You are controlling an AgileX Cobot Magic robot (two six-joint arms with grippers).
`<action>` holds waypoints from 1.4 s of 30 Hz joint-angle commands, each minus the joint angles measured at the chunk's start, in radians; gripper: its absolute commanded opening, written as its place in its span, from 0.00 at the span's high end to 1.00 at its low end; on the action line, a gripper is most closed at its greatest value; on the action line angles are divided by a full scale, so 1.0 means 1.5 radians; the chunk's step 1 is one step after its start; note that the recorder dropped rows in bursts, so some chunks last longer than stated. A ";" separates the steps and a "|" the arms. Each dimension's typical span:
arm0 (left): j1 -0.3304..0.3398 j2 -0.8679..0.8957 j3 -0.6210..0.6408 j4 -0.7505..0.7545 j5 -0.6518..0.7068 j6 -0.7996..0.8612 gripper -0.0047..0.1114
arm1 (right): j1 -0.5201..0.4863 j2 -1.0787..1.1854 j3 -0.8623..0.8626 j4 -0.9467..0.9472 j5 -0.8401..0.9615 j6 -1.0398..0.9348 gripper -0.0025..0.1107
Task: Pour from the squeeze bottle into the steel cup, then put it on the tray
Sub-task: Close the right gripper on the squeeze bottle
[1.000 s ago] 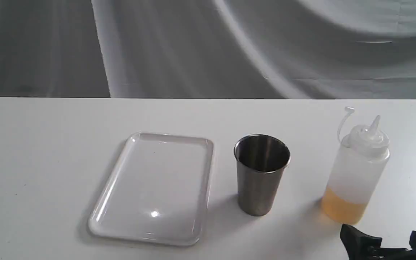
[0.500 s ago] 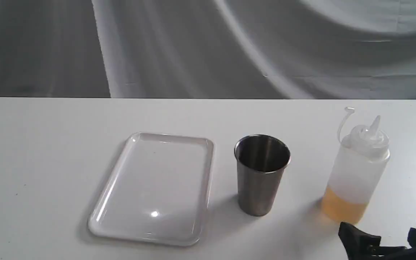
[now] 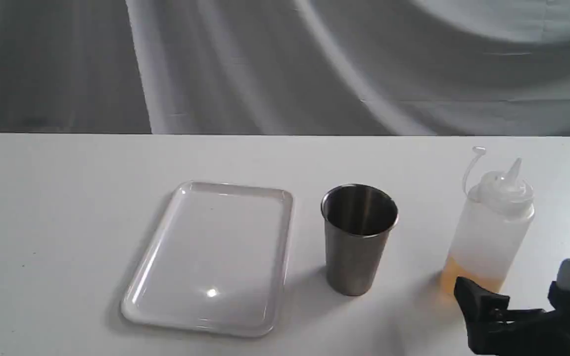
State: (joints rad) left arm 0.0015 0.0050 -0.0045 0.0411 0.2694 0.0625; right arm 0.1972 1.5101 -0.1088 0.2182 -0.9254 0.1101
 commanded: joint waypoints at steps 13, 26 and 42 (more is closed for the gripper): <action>-0.001 -0.003 0.003 0.002 -0.005 -0.001 0.89 | -0.002 -0.001 -0.007 0.041 -0.014 -0.100 0.05; -0.001 -0.003 0.003 0.002 -0.005 -0.001 0.89 | -0.019 0.125 -0.096 0.054 -0.013 -0.142 0.05; -0.001 -0.003 0.003 0.002 -0.005 -0.001 0.89 | -0.025 0.311 -0.139 0.093 -0.197 -0.146 0.05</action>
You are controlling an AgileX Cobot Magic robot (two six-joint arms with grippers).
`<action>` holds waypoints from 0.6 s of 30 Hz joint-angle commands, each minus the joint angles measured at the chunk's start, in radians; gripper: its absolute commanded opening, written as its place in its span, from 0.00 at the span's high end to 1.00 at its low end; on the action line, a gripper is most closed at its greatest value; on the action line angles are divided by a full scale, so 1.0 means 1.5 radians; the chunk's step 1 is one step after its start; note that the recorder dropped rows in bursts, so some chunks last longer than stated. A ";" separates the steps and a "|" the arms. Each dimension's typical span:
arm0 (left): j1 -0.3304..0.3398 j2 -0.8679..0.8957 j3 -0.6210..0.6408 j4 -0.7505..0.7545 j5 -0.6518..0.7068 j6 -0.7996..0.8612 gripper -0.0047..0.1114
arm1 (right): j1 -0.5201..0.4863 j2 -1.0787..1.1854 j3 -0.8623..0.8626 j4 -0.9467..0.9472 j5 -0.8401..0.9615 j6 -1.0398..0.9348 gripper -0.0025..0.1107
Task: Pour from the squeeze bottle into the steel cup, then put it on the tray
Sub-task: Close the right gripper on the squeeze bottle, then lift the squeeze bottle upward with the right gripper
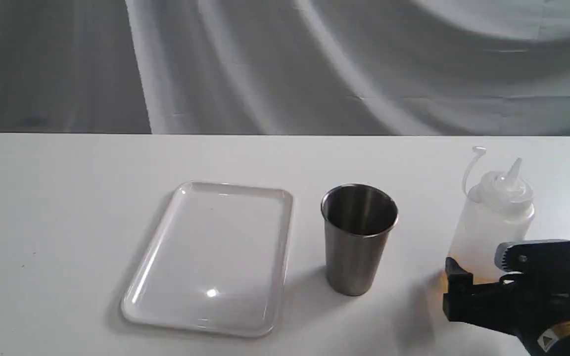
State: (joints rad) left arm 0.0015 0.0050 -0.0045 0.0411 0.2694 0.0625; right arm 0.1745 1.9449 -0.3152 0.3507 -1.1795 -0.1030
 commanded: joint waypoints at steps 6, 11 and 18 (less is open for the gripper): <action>-0.001 -0.003 0.003 0.002 -0.005 -0.001 0.89 | -0.010 0.062 -0.032 -0.005 -0.028 -0.005 0.05; -0.001 -0.003 0.003 0.002 -0.005 -0.001 0.89 | -0.010 0.076 -0.064 -0.004 -0.028 -0.015 0.05; -0.001 -0.003 0.003 0.002 -0.005 -0.001 0.89 | -0.010 0.081 -0.102 0.002 -0.028 -0.017 0.05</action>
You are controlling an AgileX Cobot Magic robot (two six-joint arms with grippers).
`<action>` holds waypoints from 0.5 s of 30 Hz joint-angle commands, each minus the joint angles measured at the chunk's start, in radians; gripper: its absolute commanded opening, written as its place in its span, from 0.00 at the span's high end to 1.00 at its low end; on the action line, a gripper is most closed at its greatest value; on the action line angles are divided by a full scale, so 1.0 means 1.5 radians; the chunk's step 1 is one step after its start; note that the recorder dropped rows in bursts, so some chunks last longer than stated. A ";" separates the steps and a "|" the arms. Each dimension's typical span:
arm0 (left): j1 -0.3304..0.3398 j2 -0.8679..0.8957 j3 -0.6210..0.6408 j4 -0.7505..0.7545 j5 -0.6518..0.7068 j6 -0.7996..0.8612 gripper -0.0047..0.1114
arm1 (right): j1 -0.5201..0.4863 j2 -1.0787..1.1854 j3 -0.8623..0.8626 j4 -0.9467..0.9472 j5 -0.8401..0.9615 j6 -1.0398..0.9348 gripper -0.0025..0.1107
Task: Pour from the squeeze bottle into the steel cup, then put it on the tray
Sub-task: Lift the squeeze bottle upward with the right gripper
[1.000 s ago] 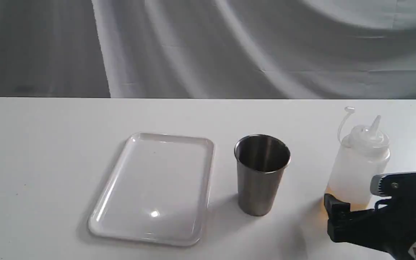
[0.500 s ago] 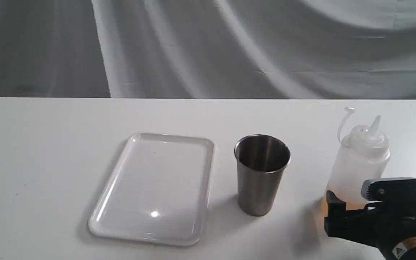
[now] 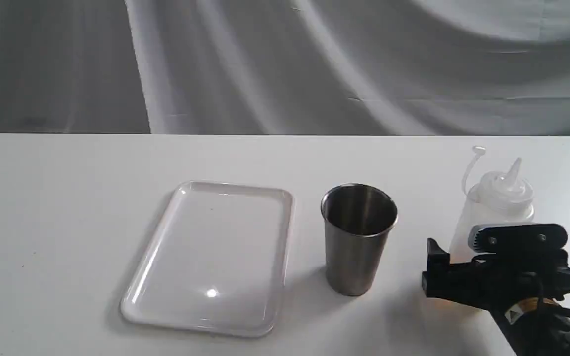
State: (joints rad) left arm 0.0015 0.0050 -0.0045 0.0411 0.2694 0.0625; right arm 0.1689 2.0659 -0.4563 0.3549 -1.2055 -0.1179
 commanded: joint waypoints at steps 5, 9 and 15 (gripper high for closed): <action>-0.001 -0.003 0.003 0.002 -0.005 -0.001 0.89 | -0.012 0.001 -0.008 0.029 -0.010 -0.007 0.05; -0.001 -0.003 0.003 0.002 -0.005 -0.001 0.89 | -0.033 0.001 -0.008 -0.010 -0.010 -0.006 0.05; -0.001 -0.003 0.003 0.002 -0.005 -0.001 0.89 | -0.045 0.001 -0.008 -0.028 -0.010 -0.003 0.05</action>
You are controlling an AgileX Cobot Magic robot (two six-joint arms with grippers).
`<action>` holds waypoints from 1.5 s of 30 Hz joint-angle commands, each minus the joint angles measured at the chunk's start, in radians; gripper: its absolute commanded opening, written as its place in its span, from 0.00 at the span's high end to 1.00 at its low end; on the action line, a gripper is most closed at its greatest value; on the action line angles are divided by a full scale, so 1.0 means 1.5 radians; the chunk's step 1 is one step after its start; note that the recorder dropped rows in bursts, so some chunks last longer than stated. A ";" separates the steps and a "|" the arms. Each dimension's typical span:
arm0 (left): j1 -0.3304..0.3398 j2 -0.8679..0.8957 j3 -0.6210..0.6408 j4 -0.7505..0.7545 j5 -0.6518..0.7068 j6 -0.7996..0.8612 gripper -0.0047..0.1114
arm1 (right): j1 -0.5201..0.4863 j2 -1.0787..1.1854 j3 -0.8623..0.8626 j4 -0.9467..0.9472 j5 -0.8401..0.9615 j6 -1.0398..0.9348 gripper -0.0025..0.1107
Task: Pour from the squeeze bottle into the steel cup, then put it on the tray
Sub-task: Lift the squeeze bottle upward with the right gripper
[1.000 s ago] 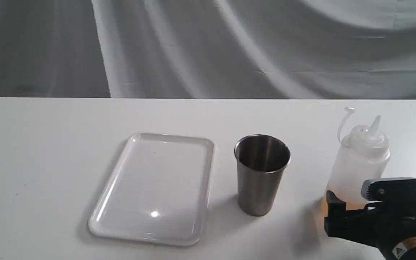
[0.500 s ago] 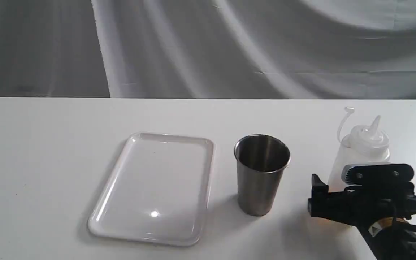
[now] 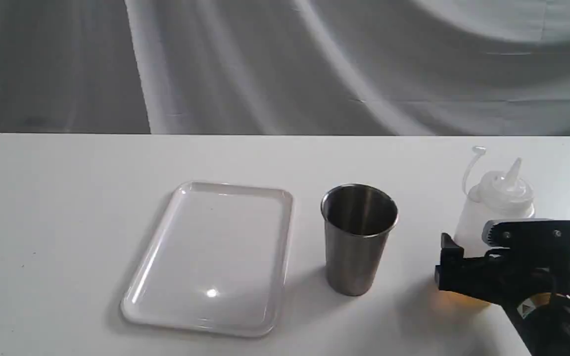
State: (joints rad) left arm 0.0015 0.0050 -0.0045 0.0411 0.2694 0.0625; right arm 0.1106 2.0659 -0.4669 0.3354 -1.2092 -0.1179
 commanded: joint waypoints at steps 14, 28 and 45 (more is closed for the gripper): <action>-0.001 -0.003 0.003 0.002 -0.005 -0.001 0.89 | -0.006 0.001 -0.039 -0.038 0.007 -0.006 0.55; -0.001 -0.003 0.003 0.002 -0.005 -0.001 0.89 | -0.005 -0.018 -0.005 -0.039 -0.008 -0.012 0.98; -0.001 -0.003 0.003 0.002 -0.005 -0.001 0.89 | -0.001 -0.338 0.024 -0.055 0.180 -0.193 0.98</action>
State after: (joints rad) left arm 0.0015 0.0050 -0.0045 0.0411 0.2694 0.0625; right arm 0.1101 1.6141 -0.4350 0.2657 -0.9709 -0.3557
